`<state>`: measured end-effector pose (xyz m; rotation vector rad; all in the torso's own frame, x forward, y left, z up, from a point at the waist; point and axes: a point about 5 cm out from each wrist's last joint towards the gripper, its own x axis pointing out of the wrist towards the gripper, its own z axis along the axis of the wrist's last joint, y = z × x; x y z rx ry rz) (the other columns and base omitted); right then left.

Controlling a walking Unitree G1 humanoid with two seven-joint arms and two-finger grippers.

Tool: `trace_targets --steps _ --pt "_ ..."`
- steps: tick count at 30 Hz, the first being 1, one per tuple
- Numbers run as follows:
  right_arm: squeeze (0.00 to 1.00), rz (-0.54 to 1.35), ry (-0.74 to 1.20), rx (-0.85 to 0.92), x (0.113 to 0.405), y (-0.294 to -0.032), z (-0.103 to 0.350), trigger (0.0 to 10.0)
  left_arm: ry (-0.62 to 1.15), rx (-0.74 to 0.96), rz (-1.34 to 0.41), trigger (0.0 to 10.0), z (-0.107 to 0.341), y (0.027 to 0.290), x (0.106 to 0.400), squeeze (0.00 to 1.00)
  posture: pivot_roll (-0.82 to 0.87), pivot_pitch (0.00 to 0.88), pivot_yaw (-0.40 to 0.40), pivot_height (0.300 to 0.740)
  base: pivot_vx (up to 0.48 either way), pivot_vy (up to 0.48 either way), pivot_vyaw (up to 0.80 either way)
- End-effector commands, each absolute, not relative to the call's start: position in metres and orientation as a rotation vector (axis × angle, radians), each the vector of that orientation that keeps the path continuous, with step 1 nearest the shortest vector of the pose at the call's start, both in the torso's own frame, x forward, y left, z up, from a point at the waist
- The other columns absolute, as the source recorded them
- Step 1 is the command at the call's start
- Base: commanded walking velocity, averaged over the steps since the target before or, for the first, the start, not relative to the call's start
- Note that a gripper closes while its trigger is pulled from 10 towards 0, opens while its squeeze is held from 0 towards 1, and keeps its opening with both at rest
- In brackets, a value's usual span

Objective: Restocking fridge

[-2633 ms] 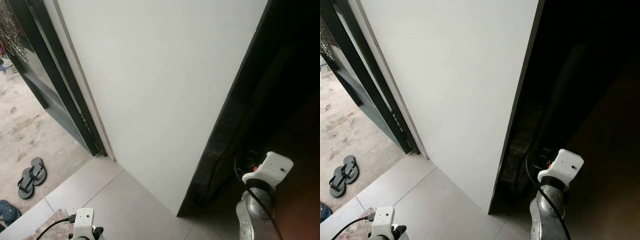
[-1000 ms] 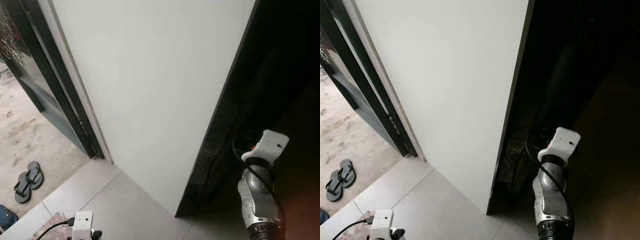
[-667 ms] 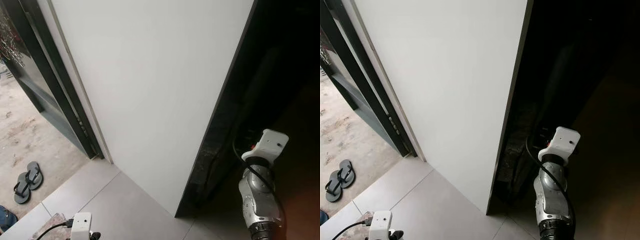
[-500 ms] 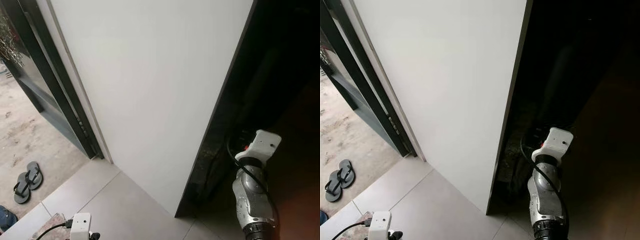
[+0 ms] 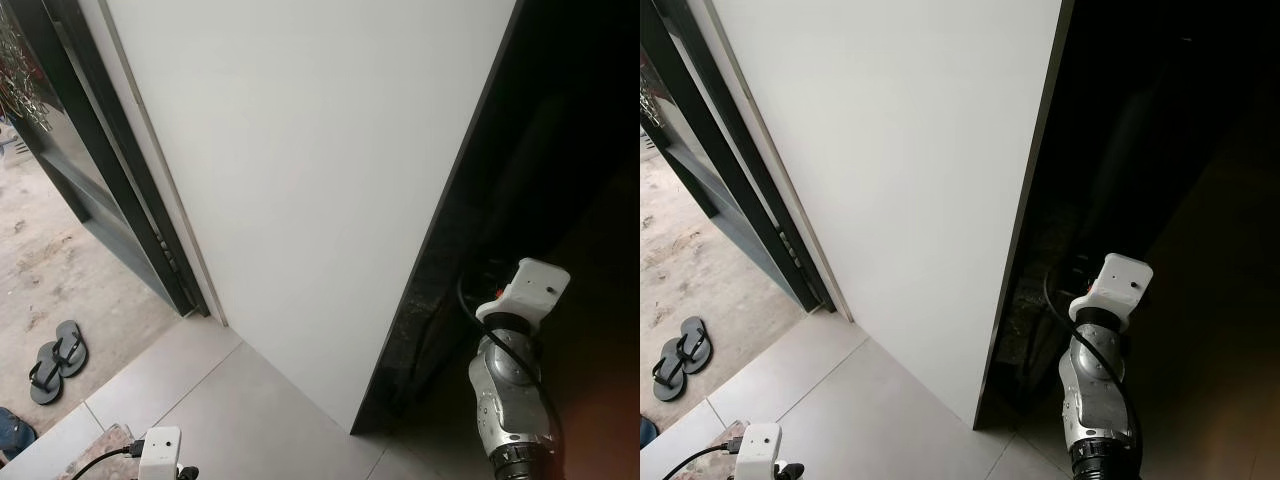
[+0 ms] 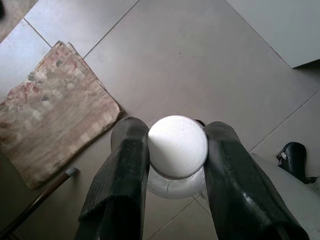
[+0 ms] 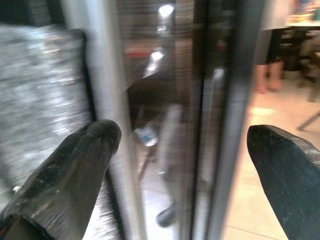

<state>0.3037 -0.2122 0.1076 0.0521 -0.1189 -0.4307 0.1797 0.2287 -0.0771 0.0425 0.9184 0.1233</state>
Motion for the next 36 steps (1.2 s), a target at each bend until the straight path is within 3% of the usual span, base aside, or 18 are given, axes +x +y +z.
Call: trace_targets --steps 1,19,24,31,36 --pt "0.00 -0.482 -0.142 0.038 0.301 -0.220 0.111 10.0 0.946 0.058 0.117 10.0 -0.080 0.232 0.172 0.00 -0.05 0.061 0.000 0.740 0.000 0.000 0.00" --pt "0.00 -0.569 -0.147 0.004 0.297 -0.242 0.111 10.0 0.947 0.066 0.116 10.0 -0.080 0.233 0.171 0.00 -0.04 0.053 0.003 0.740 0.000 0.000 0.00" --pt "0.00 -0.673 -0.117 -0.030 0.281 -0.262 0.102 10.0 0.948 0.075 0.107 10.0 -0.080 0.233 0.171 0.00 -0.04 0.045 -0.001 0.740 0.000 0.000 0.00" --pt "0.00 -0.909 0.024 -0.044 0.228 -0.307 0.066 10.0 0.940 0.087 0.087 10.0 -0.080 0.230 0.173 0.00 -0.05 0.035 0.000 0.740 0.000 0.000 0.00" --pt "0.00 -0.970 0.103 -0.046 0.206 -0.318 0.048 10.0 0.937 0.090 0.077 10.0 -0.079 0.228 0.175 0.00 -0.05 0.033 -0.002 0.740 0.000 0.000 0.00"
